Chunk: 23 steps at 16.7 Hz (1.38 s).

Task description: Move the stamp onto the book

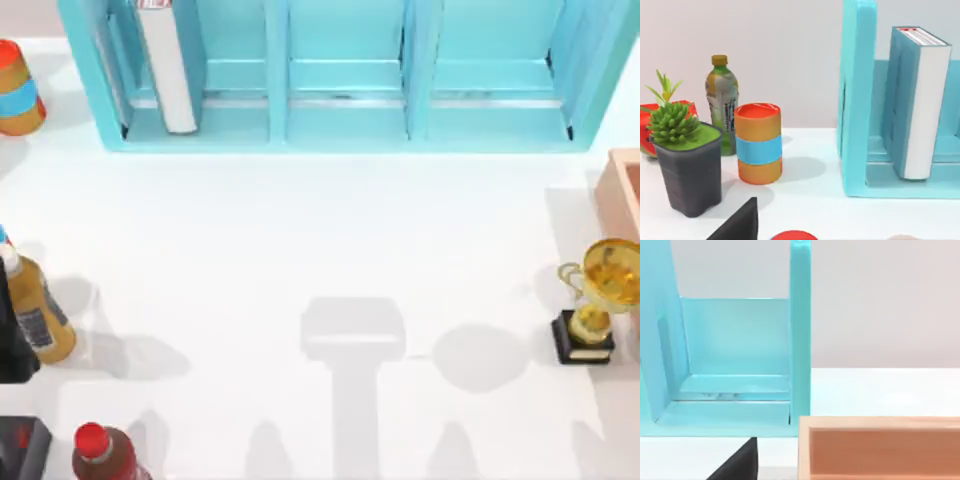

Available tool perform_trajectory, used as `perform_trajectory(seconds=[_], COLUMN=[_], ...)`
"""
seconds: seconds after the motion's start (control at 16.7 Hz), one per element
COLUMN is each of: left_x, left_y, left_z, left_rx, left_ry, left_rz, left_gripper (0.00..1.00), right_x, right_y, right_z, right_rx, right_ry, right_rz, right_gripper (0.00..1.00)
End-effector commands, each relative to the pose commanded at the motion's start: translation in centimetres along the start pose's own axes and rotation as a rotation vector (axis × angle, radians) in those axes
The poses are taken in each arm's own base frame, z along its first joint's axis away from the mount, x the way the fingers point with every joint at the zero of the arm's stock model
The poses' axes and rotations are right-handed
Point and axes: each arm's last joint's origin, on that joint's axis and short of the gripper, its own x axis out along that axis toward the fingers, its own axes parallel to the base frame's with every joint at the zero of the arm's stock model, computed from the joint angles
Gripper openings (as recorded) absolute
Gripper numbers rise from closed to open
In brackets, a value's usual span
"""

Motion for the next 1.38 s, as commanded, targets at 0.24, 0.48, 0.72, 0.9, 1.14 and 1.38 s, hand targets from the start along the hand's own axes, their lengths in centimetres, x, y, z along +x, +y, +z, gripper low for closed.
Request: perform_trajectory(seconds=[0.24,0.48,0.72,0.9,1.14,1.38], left_x=[0.1,1.0,3.7,7.1,13.0,18.7], left_y=[0.0,-0.3,-1.0,-2.0,-4.2,-6.9], left_z=[0.3,2.3,4.9,6.3,6.0,2.4], left_rx=[-0.001,-0.005,-0.012,-0.017,-0.018,-0.013], left_ry=[-0.004,-0.022,-0.038,-0.045,-0.044,-0.032], left_rz=[-0.001,-0.003,-0.008,-0.017,-0.03,-0.044], left_gripper=[1.0,1.0,1.0,1.0,1.0,1.0], right_x=[0.0,0.0,0.0,0.0,0.0,0.0], right_y=[0.0,0.0,0.0,0.0,0.0,0.0], right_z=[0.0,0.0,0.0,0.0,0.0,0.0], right_rx=[0.0,0.0,0.0,0.0,0.0,0.0], right_ry=[0.0,0.0,0.0,0.0,0.0,0.0], right_rz=[0.0,0.0,0.0,0.0,0.0,0.0], right_gripper=[1.0,1.0,1.0,1.0,1.0,1.0])
